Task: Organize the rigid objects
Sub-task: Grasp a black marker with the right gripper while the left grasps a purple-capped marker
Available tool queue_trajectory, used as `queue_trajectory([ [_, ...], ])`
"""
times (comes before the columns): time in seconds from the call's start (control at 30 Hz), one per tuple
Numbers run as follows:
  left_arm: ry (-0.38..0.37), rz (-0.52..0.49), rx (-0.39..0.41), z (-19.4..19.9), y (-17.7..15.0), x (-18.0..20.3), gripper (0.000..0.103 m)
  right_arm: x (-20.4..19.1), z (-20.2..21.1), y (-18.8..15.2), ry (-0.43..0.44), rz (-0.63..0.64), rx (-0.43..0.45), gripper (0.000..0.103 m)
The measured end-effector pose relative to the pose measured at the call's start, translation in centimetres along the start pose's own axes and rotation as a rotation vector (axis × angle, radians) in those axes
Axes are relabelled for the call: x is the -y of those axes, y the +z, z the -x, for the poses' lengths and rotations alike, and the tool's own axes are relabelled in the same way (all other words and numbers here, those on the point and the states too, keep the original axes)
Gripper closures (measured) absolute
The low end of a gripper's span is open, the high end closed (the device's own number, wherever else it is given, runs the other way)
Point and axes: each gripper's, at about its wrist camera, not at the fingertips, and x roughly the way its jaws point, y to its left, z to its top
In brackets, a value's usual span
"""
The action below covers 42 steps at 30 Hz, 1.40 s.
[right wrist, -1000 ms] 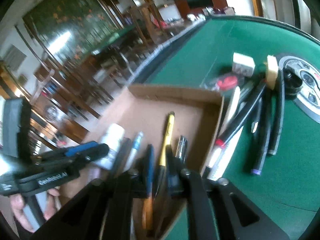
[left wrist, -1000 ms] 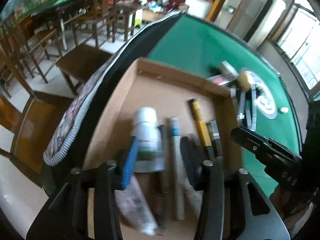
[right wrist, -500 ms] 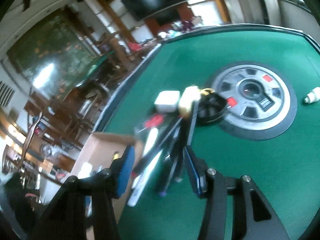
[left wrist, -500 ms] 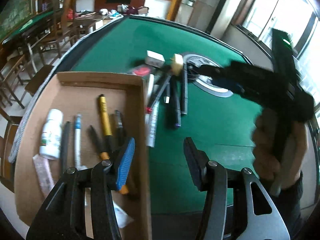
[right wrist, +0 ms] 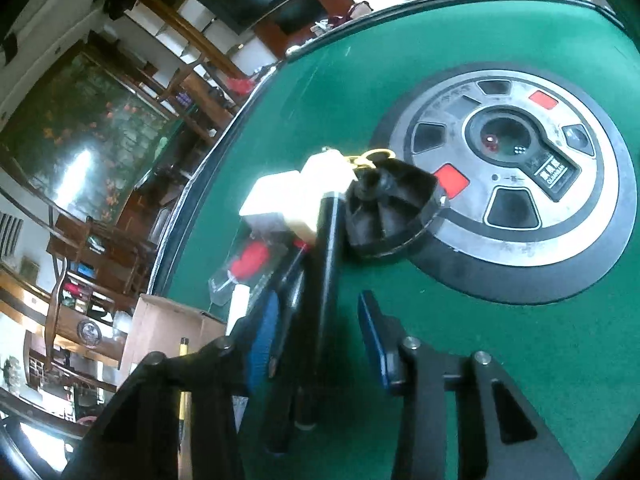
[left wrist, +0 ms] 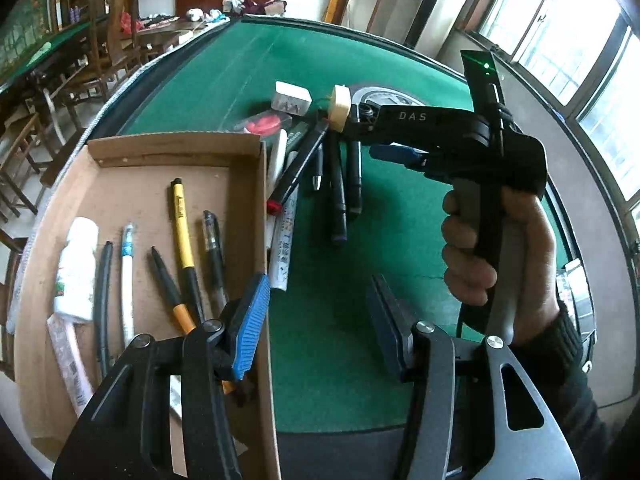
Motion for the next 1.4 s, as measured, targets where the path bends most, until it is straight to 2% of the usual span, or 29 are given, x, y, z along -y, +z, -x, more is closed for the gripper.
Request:
queue_trajectory([
  [0.07, 0.002, 0.005, -0.007, -0.4, 0.2, -0.1, 0.052, 0.2, -0.2, 0.0, 0.038, -0.018, -0.015, 0.069],
  [0.13, -0.002, 0.000, -0.012, -0.8, 0.4, 0.0, 0.052, 0.4, -0.7, 0.0, 0.040, -0.027, -0.029, 0.072],
  [0.2, 0.005, -0.007, -0.023, -1.1, 0.7, 0.4, 0.052, 0.5, -1.2, -0.1, 0.027, -0.029, -0.046, 0.085],
  [0.23, 0.004, -0.014, -0.023, -1.1, 0.8, 0.7, 0.052, 0.8, -1.2, -0.1, 0.044, -0.048, -0.057, 0.088],
  [0.43, 0.024, -0.026, -0.035, -2.3, 2.2, 2.0, 0.052, 1.7, 1.0, -0.3, 0.065, -0.085, -0.035, 0.088],
  [0.7, 0.061, -0.043, -0.099, -6.8, 5.2, 3.8, 0.052, 2.1, 4.8, 0.1, -0.014, -0.066, 0.077, 0.088],
  [0.83, 0.134, -0.075, -0.118, -9.1, 6.4, 4.6, 0.053, 2.4, 5.6, 0.5, -0.029, -0.072, 0.109, 0.088],
  [0.87, 0.156, -0.085, -0.131, -9.8, 6.6, 4.7, 0.056, 2.5, 5.6, 0.5, -0.019, -0.079, 0.108, 0.088],
  [0.93, 0.164, -0.068, -0.169, -11.0, 6.8, 4.5, 0.077, 2.8, 5.4, 0.7, -0.009, -0.088, 0.106, 0.088],
  [1.0, 0.155, -0.048, -0.192, -11.7, 6.7, 4.3, 0.085, 2.9, 5.1, 0.6, -0.006, -0.091, 0.098, 0.088],
  [1.03, 0.180, -0.062, -0.175, -11.7, 6.6, 4.4, 0.089, 3.0, 5.0, 0.7, -0.004, -0.095, 0.094, 0.088],
  [1.2, 0.180, -0.070, -0.163, -10.9, 4.6, 4.6, 0.089, 3.3, 4.7, 0.7, 0.013, -0.115, 0.075, 0.088],
  [1.33, 0.119, -0.078, -0.189, -9.6, 1.7, 5.5, 0.089, 3.1, 4.7, 0.7, 0.013, -0.113, 0.067, 0.088],
  [1.4, 0.130, -0.098, -0.191, -9.6, 1.4, 6.0, 0.089, 3.1, 4.7, 0.6, 0.016, -0.116, 0.062, 0.088],
])
